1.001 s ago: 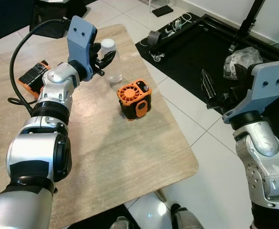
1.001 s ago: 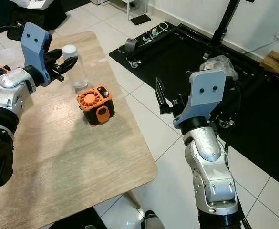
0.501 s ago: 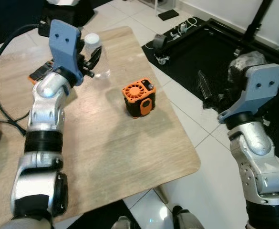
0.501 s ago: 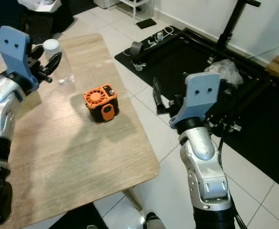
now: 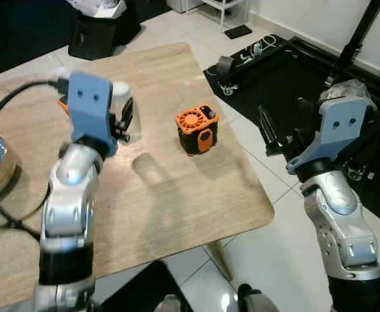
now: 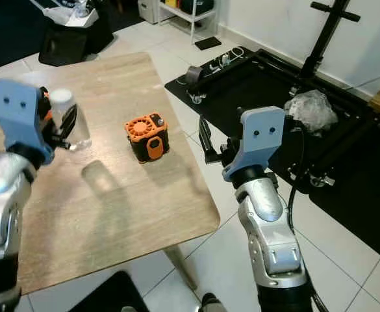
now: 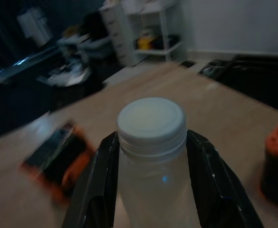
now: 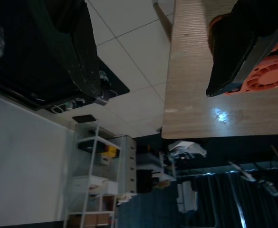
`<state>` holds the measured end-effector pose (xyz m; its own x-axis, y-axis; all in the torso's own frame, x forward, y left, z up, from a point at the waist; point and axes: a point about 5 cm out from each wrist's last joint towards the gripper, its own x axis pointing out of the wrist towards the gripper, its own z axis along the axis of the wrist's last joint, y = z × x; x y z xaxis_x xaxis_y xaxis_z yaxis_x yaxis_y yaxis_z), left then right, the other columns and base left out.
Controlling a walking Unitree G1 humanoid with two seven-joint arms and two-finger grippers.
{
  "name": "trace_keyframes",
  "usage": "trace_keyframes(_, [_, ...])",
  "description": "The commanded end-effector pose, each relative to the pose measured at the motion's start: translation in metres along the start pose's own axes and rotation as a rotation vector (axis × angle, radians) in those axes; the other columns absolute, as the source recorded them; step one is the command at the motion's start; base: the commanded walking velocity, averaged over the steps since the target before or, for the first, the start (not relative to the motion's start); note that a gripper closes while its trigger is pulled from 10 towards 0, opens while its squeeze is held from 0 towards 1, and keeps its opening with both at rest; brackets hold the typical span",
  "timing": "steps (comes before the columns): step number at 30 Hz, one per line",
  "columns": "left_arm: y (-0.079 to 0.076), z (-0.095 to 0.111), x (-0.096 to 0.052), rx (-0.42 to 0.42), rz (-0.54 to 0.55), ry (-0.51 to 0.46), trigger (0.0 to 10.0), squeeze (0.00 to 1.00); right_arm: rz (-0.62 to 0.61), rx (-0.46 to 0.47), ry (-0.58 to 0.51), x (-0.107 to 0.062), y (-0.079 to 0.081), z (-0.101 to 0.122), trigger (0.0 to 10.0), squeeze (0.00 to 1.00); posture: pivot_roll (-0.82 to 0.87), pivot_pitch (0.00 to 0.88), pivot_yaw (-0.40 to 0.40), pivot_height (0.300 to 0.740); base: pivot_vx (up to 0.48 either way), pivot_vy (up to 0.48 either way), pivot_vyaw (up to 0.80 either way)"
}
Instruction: Restocking fridge
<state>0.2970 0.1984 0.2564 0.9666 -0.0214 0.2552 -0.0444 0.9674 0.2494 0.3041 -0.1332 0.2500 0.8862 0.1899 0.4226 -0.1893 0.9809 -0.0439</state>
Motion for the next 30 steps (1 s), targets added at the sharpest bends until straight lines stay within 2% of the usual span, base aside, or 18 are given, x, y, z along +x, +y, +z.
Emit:
trace_keyframes(1, [0.001,0.005,-0.004,0.016,0.032,-0.012,10.0,0.00,0.006,-0.007,0.005,-0.002,0.001,-0.004,10.0,0.00,-0.05,0.191,0.049,0.740,0.000,0.000,0.00])
trace_keyframes(3, [-0.003,-0.006,-0.013,-0.012,0.095,0.047,10.0,0.00,0.013,-0.003,0.011,-0.001,0.003,-0.007,10.0,0.00,-0.05,0.186,0.043,0.740,0.000,0.000,0.00])
trace_keyframes(5, [-0.007,-0.011,-0.018,-0.081,0.137,0.111,10.0,0.00,0.020,-0.002,0.015,-0.001,0.004,-0.009,10.0,0.00,-0.05,0.184,0.039,0.740,0.000,0.000,0.00])
trace_keyframes(9, [-0.014,-0.011,-0.023,-0.138,0.166,0.170,10.0,0.00,0.026,-0.003,0.016,-0.001,0.005,-0.010,10.0,0.00,-0.05,0.181,0.039,0.740,0.000,0.000,0.00])
trace_keyframes(13, [-0.017,-0.010,-0.025,-0.145,0.175,0.191,10.0,0.00,0.027,-0.005,0.016,0.000,0.006,-0.013,10.0,0.00,-0.04,0.176,0.038,0.740,0.000,0.000,0.00])
trace_keyframes(19, [-0.026,0.000,-0.023,-0.121,0.130,0.138,10.0,0.00,0.026,-0.004,0.017,0.001,0.007,-0.016,10.0,0.00,-0.04,0.175,0.039,0.740,0.000,0.000,0.00])
trace_keyframes(26, [-0.043,-0.014,-0.039,-0.139,0.128,0.196,10.0,0.00,0.022,-0.009,0.018,-0.001,0.003,-0.016,10.0,0.00,-0.06,0.178,0.032,0.740,0.000,0.000,0.00])
trace_keyframes(28, [-0.044,-0.014,-0.039,-0.141,0.129,0.201,10.0,0.00,0.022,-0.010,0.018,-0.001,0.003,-0.016,10.0,0.00,-0.06,0.178,0.032,0.740,0.000,0.000,0.00])
trace_keyframes(29, [-0.046,-0.018,-0.042,-0.146,0.128,0.216,10.0,1.00,0.021,-0.011,0.018,-0.001,0.003,-0.016,10.0,0.00,-0.06,0.178,0.029,0.740,0.000,0.000,0.00])
trace_keyframes(30, [-0.049,-0.021,-0.045,-0.145,0.127,0.229,10.0,1.00,0.022,-0.012,0.018,-0.001,0.003,-0.016,10.0,0.00,-0.06,0.178,0.027,0.740,0.000,0.000,0.00])
